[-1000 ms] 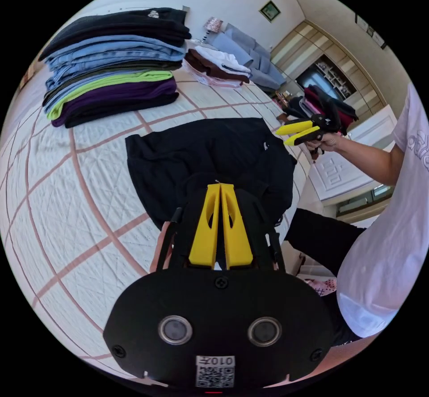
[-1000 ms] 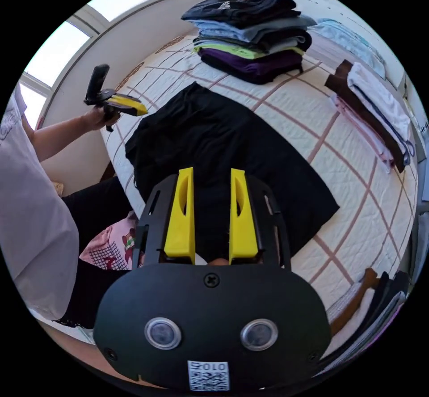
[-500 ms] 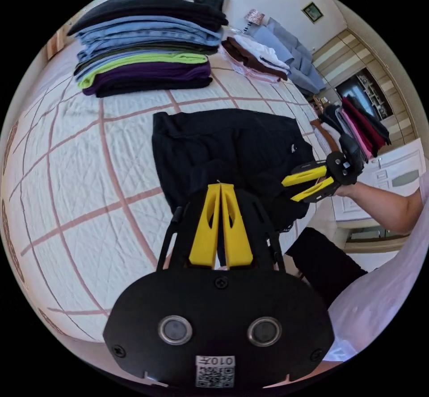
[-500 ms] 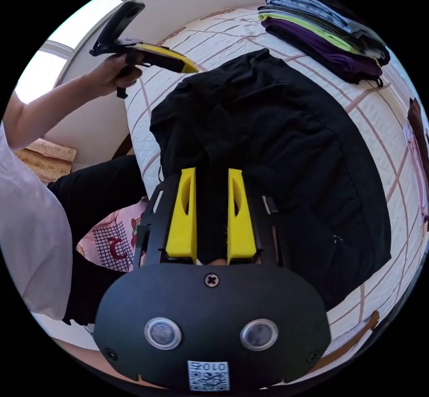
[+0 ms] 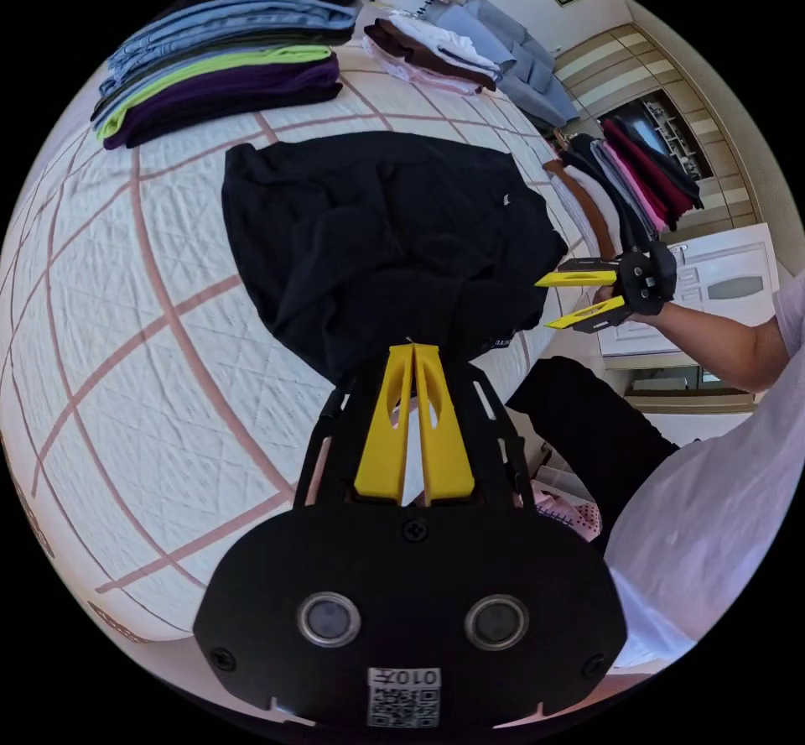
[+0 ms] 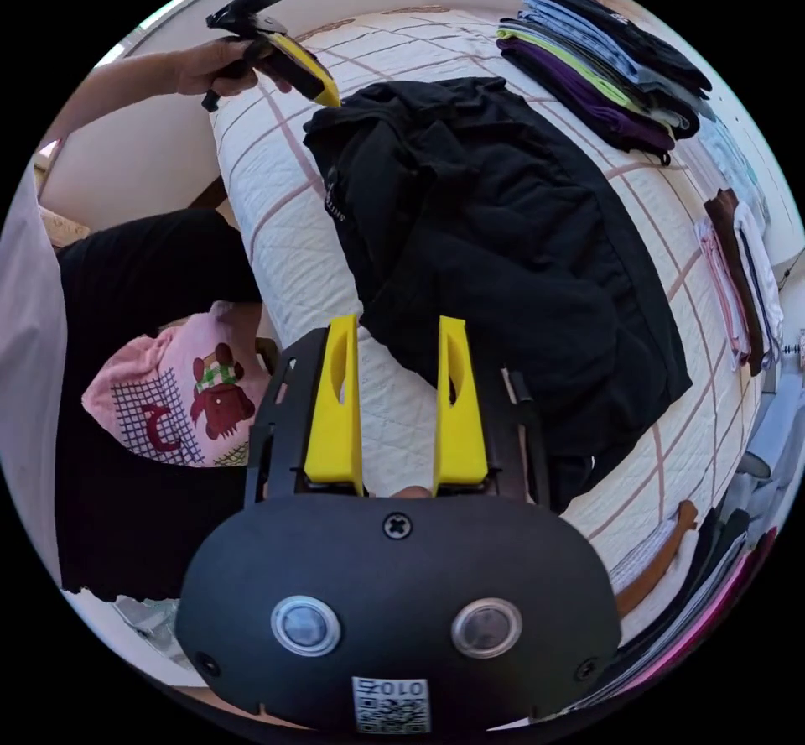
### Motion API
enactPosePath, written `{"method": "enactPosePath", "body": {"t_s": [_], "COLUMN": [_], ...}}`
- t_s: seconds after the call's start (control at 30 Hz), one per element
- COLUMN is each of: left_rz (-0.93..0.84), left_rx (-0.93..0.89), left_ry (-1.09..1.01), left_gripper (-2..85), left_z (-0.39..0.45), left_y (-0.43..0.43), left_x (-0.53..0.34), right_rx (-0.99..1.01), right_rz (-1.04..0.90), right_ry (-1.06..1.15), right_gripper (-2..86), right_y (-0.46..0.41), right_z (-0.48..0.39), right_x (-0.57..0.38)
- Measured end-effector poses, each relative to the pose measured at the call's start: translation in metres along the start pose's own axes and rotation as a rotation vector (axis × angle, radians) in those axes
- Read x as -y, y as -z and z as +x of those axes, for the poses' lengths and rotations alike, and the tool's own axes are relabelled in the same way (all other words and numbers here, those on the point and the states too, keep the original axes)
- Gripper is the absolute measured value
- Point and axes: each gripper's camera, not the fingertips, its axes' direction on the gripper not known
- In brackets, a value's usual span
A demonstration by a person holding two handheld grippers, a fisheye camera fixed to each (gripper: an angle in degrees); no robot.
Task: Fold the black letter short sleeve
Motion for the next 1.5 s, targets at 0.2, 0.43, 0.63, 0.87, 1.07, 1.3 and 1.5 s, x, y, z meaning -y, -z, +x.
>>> {"method": "enactPosePath", "body": {"t_s": [0.2,0.43,0.63,0.87,1.07,1.3,1.5], "left_rz": [0.048,0.171,0.233,0.434,0.596,0.452,0.361], "left_rx": [-0.025,-0.039,0.105,0.241,0.440,0.741,0.812], "left_ry": [-0.060,-0.284,-0.695,-0.680,-0.511,-0.580,-0.651], "left_gripper": [-0.2,0.1,2.4,6.7,10.6,14.6,12.8], "left_z": [-0.008,-0.049,0.010,0.037,0.086,0.133,0.157], "left_y": [-0.005,0.077,0.040,-0.020,-0.048,-0.091,-0.121], "left_x": [-0.009,-0.001,-0.031,-0.121,-0.240,-0.261,-0.242], "right_rx": [0.069,0.118,0.090,-0.094,-0.079,0.004,-0.070], "right_rz": [0.017,0.229,0.167,0.222,0.370,0.502,0.502], "right_ry": [-0.015,-0.079,0.108,0.008,-0.266,-0.339,-0.295], "right_gripper": [3.0,1.6,1.5,1.4,1.3,1.3,1.3], "right_y": [0.023,0.096,0.059,0.035,0.053,0.113,0.147], "right_z": [0.035,0.132,0.144,0.121,0.089,0.069,0.035], "right_x": [0.007,-0.004,0.028,0.020,-0.046,-0.085,-0.090]}}
